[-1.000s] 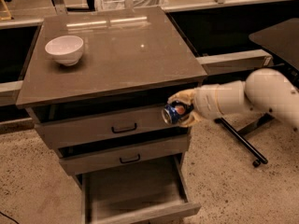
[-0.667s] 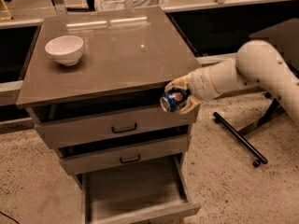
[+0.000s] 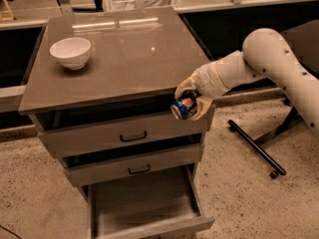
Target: Pick pepsi can from bottom drawer and place on counter
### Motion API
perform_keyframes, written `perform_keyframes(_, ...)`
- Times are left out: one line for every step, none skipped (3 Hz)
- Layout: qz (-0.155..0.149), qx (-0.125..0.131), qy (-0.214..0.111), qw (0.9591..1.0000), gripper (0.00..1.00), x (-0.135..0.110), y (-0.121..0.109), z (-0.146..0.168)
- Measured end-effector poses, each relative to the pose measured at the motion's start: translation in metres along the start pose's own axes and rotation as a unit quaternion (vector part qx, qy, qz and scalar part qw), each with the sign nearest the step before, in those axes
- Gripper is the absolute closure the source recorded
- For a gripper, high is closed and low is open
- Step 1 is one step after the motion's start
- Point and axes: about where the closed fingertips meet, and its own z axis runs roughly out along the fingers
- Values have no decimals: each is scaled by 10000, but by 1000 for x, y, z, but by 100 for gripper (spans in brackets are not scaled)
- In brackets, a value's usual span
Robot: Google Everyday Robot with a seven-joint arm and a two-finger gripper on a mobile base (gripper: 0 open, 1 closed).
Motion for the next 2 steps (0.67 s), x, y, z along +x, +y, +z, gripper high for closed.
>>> perform_keyframes(0, -1, 2, 10000, 100, -2, 2, -1)
perform_keyframes(-2, -67, 95, 9999, 100, -8, -14, -11)
